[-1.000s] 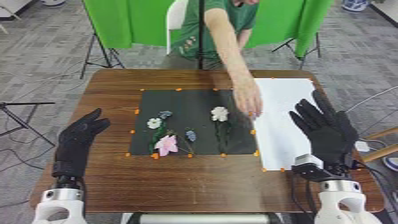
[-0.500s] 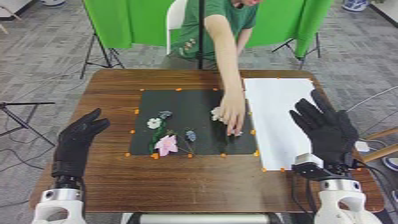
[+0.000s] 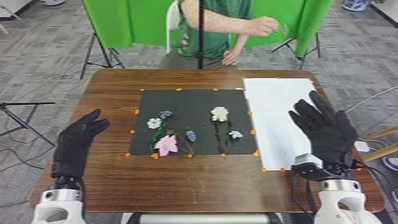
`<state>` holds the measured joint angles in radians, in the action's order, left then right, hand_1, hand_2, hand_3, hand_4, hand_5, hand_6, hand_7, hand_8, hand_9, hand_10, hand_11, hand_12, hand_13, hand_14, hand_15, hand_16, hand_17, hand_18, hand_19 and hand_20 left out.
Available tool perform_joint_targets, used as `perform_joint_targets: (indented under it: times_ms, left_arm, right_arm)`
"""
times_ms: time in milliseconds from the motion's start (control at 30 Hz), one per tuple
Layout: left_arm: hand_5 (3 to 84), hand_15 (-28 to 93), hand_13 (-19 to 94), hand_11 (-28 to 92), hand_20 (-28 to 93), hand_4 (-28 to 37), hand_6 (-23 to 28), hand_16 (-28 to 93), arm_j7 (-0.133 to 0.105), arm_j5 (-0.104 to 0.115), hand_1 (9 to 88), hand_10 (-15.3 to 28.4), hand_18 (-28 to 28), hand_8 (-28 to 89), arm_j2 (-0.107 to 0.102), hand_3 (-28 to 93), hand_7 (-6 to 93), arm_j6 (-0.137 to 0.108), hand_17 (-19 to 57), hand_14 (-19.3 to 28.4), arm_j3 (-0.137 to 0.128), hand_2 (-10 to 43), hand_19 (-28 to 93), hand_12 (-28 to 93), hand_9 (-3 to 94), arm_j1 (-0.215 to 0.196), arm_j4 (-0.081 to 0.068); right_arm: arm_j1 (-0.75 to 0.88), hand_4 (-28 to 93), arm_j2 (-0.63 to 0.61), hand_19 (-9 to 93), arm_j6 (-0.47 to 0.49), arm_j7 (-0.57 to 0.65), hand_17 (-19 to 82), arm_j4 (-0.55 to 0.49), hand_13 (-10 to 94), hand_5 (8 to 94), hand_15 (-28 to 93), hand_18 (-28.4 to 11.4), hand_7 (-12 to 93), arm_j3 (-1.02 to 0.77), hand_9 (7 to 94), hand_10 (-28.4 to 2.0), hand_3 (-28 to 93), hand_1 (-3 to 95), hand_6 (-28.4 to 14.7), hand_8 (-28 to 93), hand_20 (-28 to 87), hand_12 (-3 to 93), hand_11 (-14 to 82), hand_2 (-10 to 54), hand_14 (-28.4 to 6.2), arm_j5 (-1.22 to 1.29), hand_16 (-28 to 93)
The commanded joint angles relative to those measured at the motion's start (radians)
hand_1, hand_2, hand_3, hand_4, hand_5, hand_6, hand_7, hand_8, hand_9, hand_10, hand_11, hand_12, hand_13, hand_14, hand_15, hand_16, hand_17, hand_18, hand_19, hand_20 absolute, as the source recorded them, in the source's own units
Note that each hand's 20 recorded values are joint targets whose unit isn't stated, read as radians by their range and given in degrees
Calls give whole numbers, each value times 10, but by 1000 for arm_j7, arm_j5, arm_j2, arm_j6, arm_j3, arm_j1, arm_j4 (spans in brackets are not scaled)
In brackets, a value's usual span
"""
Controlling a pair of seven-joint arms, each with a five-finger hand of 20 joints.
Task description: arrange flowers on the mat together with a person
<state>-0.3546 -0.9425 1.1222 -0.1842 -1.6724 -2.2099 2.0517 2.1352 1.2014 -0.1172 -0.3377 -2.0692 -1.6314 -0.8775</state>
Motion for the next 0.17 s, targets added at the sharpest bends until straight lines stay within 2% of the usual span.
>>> perform_joint_targets:
  times_ms: [33, 167]
  left_arm:
    - [482, 136, 396, 189, 177, -229, 38, 32, 7, 3, 263, 141, 112, -62, 6, 717, 108, -4, 67, 168, -2, -58, 17, 142, 494, -16, 3]
    - [482, 135, 395, 190, 177, -229, 38, 32, 7, 2, 263, 141, 113, -62, 7, 719, 107, -4, 67, 167, -2, -60, 17, 142, 495, -14, 2]
  right_arm:
    - [15, -183, 11, 63, 4, 10, 154, 0, 304, 405, 103, -160, 108, -3, 417, -152, 740, 74, -12, -84, 239, 118, 45, 21, -121, -29, 92]
    - [14, -182, 13, 65, 4, 0, 153, 1, 304, 432, 105, -159, 120, -6, 423, -150, 745, 109, -15, -85, 242, 121, 47, -27, -129, -52, 97]
